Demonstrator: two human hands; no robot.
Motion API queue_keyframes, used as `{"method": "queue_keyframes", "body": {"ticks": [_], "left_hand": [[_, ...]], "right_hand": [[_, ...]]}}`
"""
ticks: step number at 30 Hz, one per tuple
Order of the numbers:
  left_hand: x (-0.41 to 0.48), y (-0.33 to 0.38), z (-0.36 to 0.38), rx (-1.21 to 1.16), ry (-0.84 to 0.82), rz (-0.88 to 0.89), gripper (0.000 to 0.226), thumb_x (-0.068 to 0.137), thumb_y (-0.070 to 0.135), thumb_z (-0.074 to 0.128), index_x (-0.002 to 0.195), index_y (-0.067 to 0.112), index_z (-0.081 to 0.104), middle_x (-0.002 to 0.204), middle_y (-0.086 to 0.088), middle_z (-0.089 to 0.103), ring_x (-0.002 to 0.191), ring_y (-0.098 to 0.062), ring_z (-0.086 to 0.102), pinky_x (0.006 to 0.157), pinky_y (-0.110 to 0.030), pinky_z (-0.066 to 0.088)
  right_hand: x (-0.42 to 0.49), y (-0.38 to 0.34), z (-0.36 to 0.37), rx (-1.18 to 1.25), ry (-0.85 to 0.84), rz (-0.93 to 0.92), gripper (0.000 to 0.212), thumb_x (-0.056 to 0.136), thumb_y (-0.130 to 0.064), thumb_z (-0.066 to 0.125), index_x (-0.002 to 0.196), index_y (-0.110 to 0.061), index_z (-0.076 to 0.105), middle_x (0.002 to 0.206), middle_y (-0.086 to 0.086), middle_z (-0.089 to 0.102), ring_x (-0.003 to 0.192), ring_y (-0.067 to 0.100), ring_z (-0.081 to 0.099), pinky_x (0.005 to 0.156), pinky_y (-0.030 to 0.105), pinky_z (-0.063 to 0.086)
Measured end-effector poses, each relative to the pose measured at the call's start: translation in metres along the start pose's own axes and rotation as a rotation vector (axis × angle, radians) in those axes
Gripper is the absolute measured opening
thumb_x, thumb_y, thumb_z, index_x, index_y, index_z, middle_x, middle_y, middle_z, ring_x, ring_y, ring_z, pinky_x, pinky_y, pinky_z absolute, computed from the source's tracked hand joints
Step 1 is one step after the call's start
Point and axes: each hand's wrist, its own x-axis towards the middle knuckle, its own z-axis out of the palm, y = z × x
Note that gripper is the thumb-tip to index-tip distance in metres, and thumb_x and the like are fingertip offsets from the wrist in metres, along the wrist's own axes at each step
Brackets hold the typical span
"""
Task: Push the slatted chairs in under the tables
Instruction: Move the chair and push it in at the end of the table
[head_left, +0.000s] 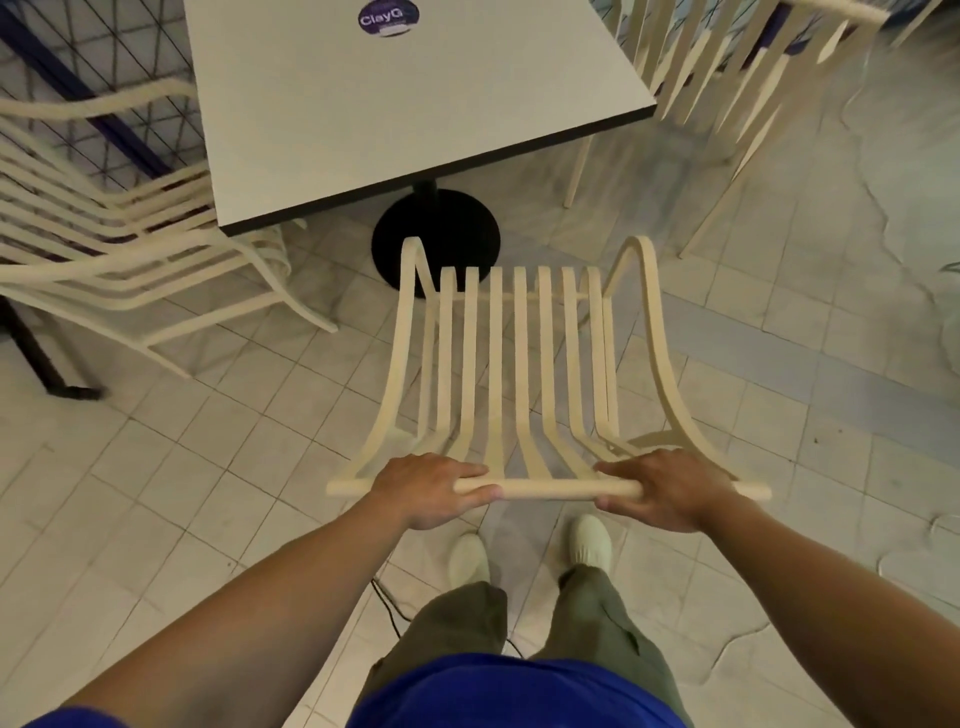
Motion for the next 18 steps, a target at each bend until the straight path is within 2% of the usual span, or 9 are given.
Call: {"method": "queue_keyframes", "body": {"ticks": [4, 7, 13, 15, 18], "left_hand": [[-0.001, 0.004, 0.0, -0.024, -0.009, -0.034, 0.082, 0.078, 0.09, 0.017, 0.146, 0.052, 0.041, 0.144, 0.012, 0.055, 0.115, -0.018, 0.058, 0.089, -0.04, 0.05], [0.0, 0.01, 0.002, -0.042, -0.021, -0.059, 0.085, 0.075, 0.093, 0.014, 0.146, 0.054, 0.04, 0.148, 0.015, 0.051, 0.121, -0.018, 0.056, 0.093, -0.042, 0.049], [0.004, 0.024, 0.016, -0.107, -0.022, -0.12, 0.082, 0.077, 0.096, 0.013, 0.145, 0.058, 0.037, 0.151, 0.018, 0.047, 0.127, -0.017, 0.053, 0.092, -0.042, 0.048], [0.003, 0.031, 0.02, -0.137, -0.009, -0.137, 0.081, 0.077, 0.095, 0.014, 0.145, 0.058, 0.037, 0.152, 0.018, 0.047, 0.128, -0.017, 0.052, 0.092, -0.041, 0.047], [-0.001, 0.038, 0.027, -0.157, 0.009, -0.161, 0.079, 0.079, 0.093, 0.016, 0.146, 0.058, 0.037, 0.152, 0.017, 0.047, 0.129, -0.016, 0.052, 0.093, -0.04, 0.047]], "right_hand": [[0.008, 0.006, -0.002, -0.074, 0.01, -0.074, 0.111, 0.057, -0.104, 0.003, 0.142, -0.048, 0.048, 0.109, -0.012, 0.07, 0.09, 0.01, 0.063, 0.088, 0.037, 0.053], [0.009, 0.012, -0.005, -0.127, 0.027, -0.11, 0.116, 0.054, -0.104, -0.004, 0.142, -0.048, 0.046, 0.104, -0.01, 0.07, 0.087, 0.011, 0.063, 0.084, 0.036, 0.054], [0.015, 0.026, -0.025, -0.216, 0.054, -0.194, 0.126, 0.047, -0.102, -0.014, 0.139, -0.045, 0.051, 0.105, -0.011, 0.071, 0.09, 0.012, 0.064, 0.084, 0.035, 0.053], [0.017, 0.031, -0.031, -0.245, 0.029, -0.216, 0.122, 0.051, -0.101, -0.009, 0.138, -0.044, 0.053, 0.105, -0.011, 0.071, 0.09, 0.012, 0.064, 0.085, 0.035, 0.053], [0.021, 0.033, -0.039, -0.298, -0.016, -0.261, 0.101, 0.065, -0.097, 0.011, 0.132, -0.04, 0.06, 0.095, -0.012, 0.069, 0.084, 0.01, 0.062, 0.082, 0.033, 0.053]]}}
